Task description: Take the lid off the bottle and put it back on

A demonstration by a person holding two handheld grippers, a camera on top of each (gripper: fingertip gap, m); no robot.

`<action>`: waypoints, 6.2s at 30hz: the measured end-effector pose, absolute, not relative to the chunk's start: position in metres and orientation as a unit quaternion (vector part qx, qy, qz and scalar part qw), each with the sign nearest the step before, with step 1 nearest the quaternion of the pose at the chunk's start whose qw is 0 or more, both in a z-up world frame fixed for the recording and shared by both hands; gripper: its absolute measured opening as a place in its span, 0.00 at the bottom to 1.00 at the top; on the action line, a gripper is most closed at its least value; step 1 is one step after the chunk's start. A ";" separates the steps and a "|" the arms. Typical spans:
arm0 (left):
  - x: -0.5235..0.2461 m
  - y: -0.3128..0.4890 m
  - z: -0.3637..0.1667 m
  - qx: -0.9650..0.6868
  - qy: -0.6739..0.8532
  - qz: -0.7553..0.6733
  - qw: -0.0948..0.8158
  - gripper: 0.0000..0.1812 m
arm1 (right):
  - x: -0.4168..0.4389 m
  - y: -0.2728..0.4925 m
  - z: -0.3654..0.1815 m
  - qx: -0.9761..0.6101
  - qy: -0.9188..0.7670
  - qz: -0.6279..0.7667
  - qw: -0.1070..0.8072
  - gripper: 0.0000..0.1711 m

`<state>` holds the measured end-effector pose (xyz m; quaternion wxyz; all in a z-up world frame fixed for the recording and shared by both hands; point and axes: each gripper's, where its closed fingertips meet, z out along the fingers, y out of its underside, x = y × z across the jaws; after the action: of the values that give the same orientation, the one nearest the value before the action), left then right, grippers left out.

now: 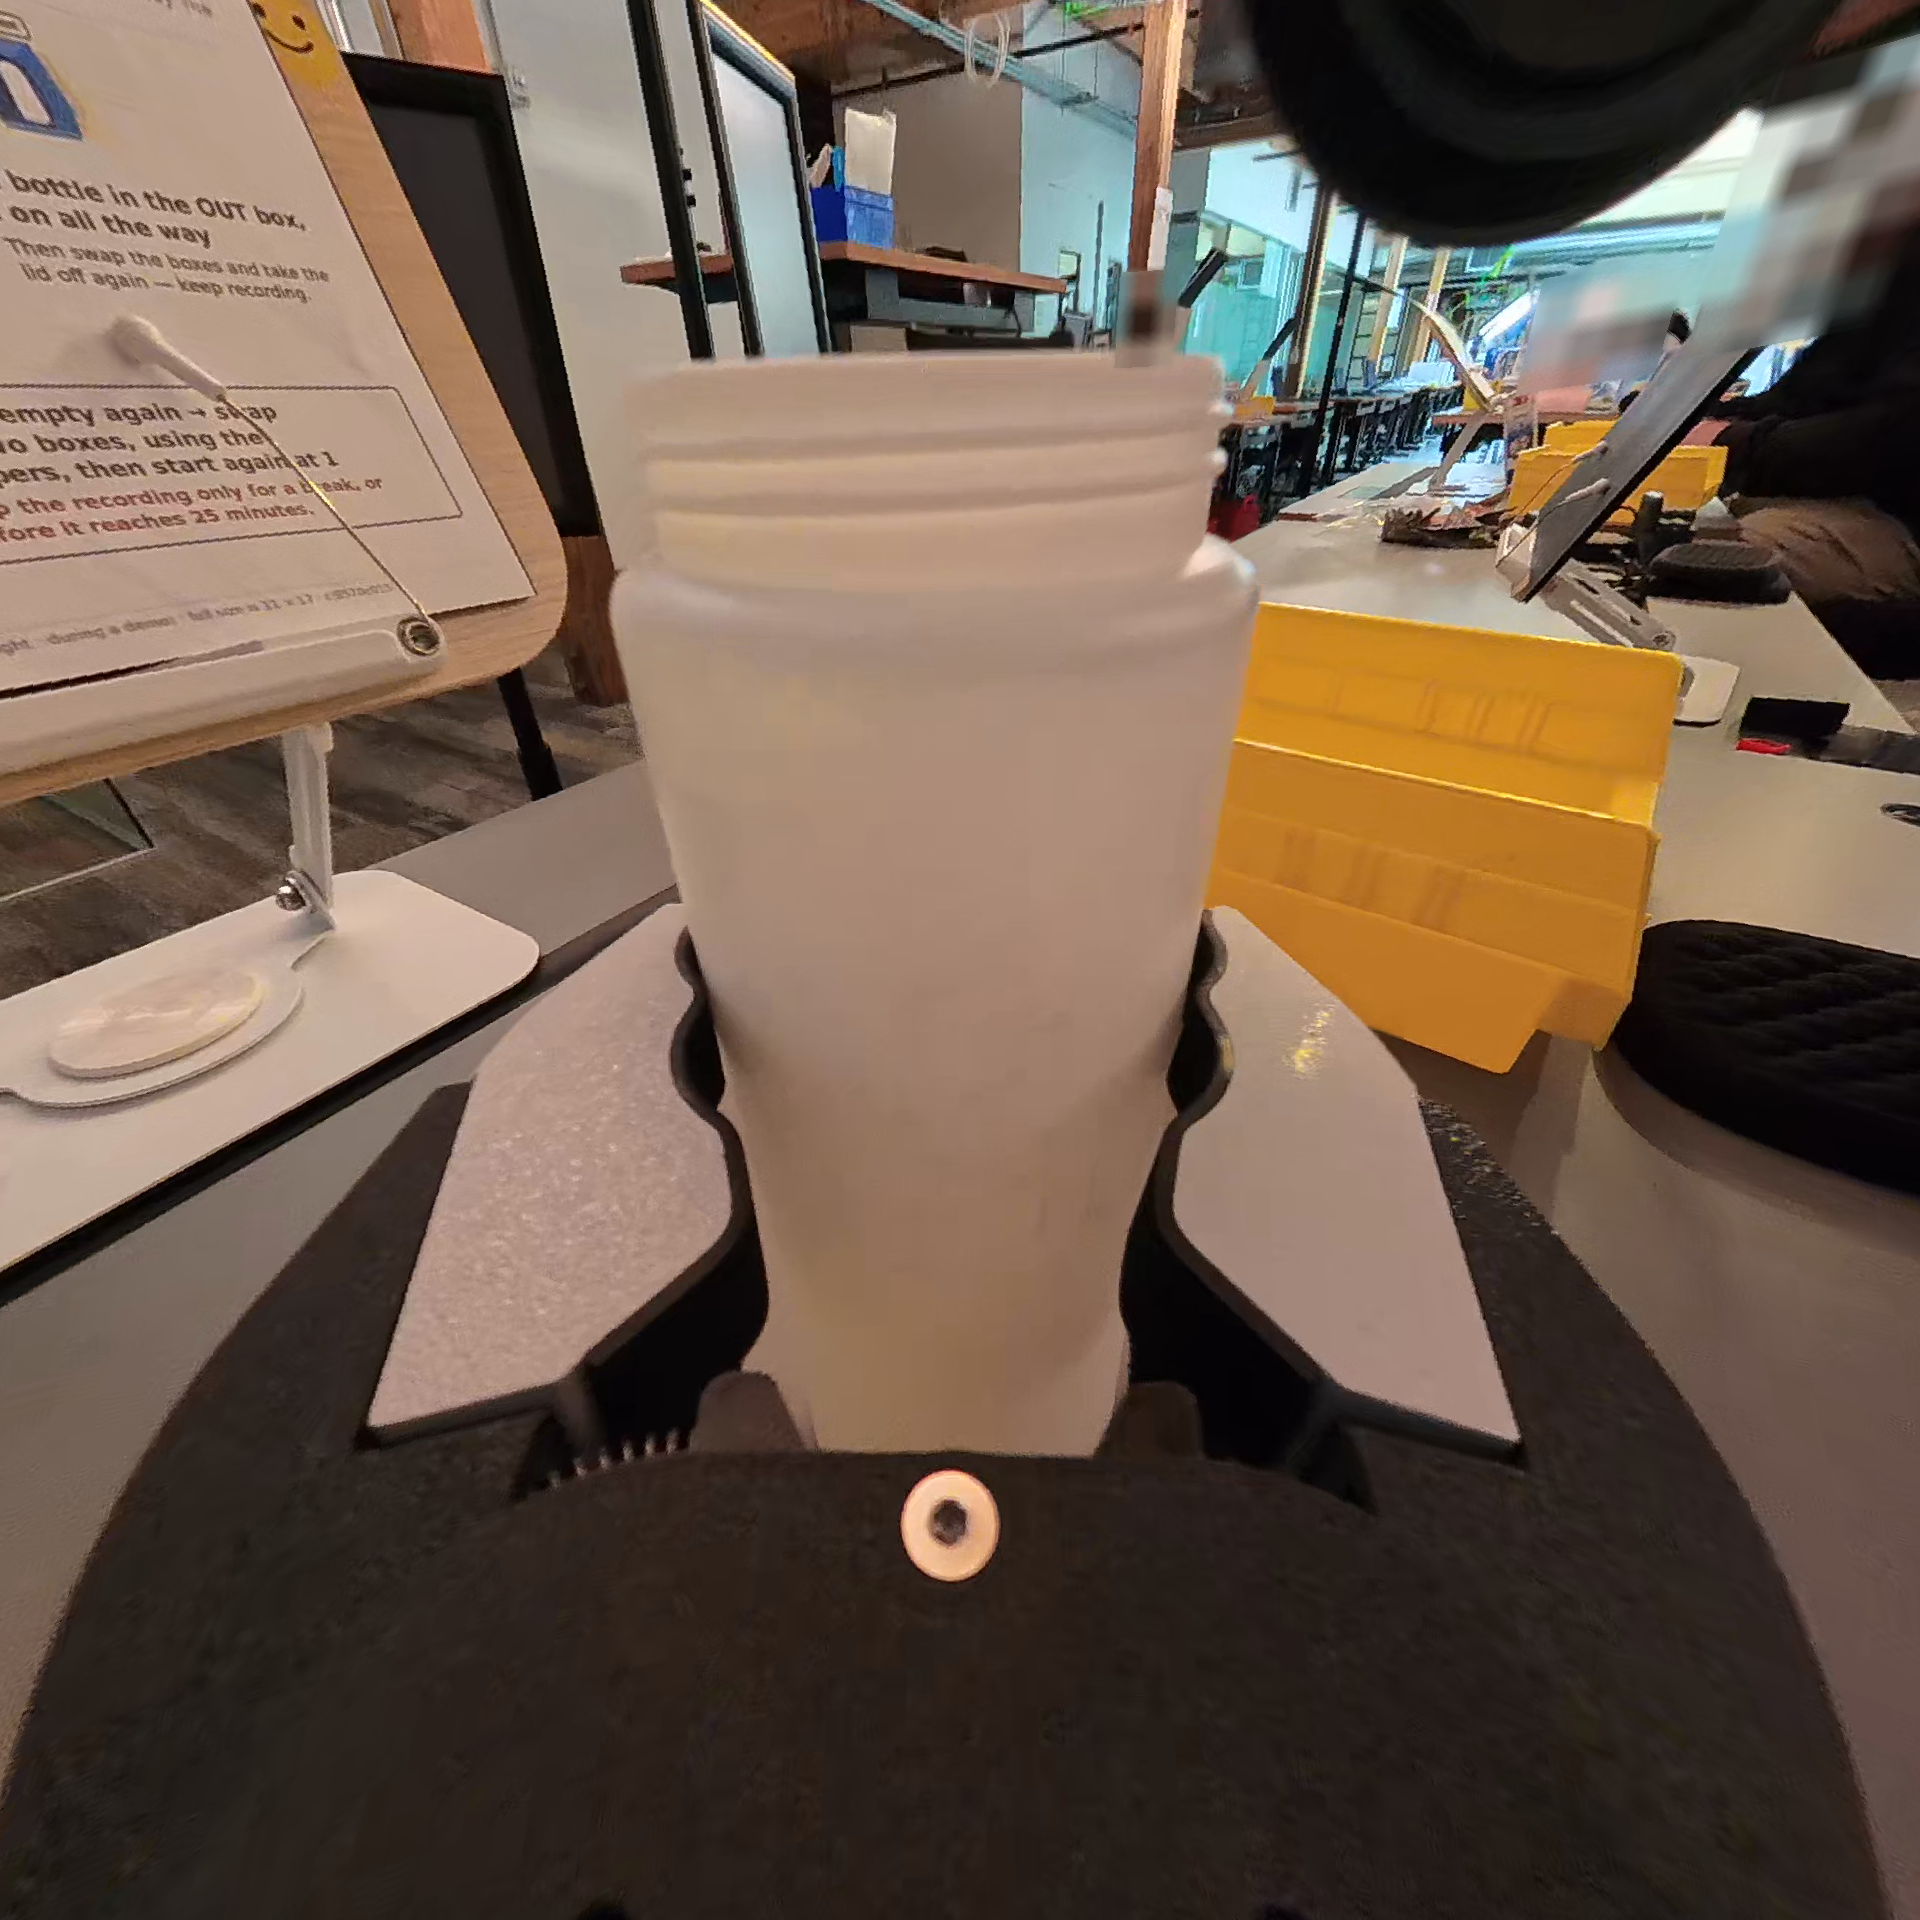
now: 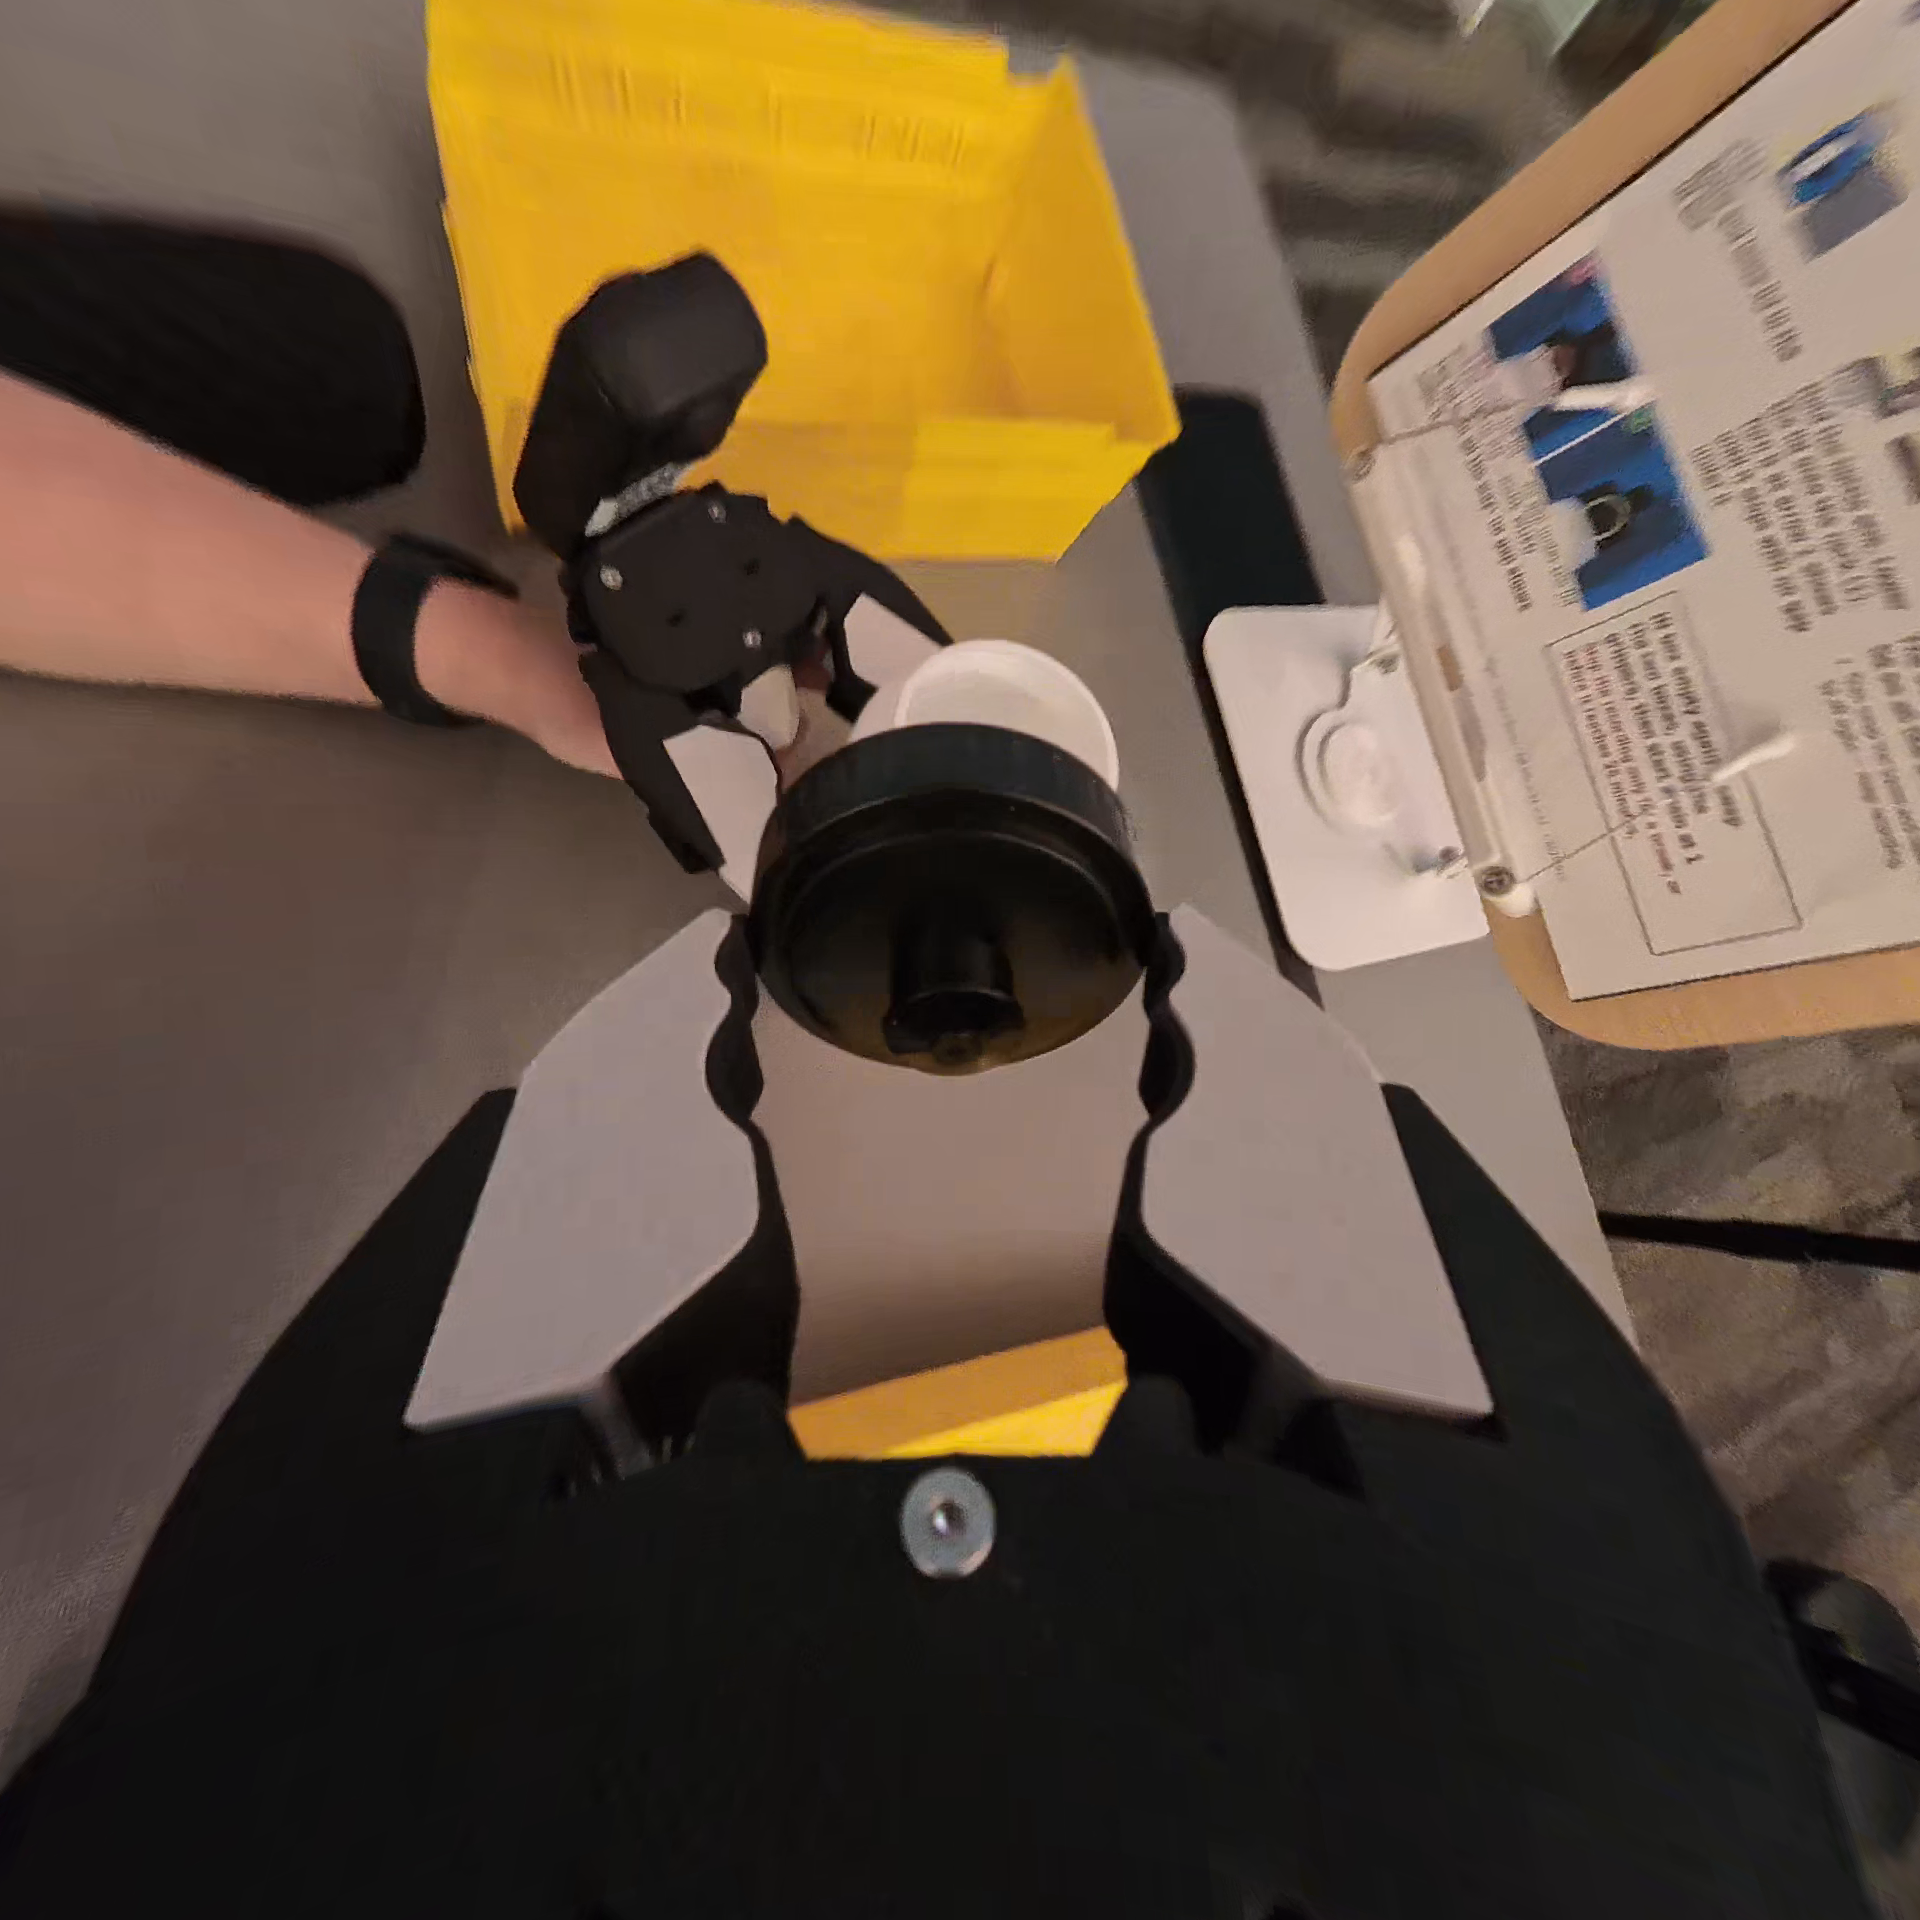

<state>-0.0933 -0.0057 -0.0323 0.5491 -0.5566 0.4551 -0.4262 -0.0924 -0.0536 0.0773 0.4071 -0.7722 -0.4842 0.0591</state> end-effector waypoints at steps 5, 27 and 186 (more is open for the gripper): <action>-0.089 -0.014 -0.032 -0.548 0.461 -0.436 0.546 0.47 | -0.103 -0.033 0.061 -0.802 -0.550 -0.007 0.233 0.43; -0.088 -0.018 -0.033 -0.537 0.474 -0.449 0.534 0.47 | -0.109 -0.019 0.035 -0.765 -0.623 -0.140 -0.083 0.43; -0.086 -0.016 -0.037 -0.573 0.503 -0.417 0.495 0.47 | -0.104 -0.009 0.077 -0.712 -0.384 0.218 0.546 0.53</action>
<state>-0.0855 -0.0159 -0.0372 0.4946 -0.5734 0.5025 -0.4171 -0.1041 -0.0088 0.0775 0.5459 -0.7121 -0.3838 0.2180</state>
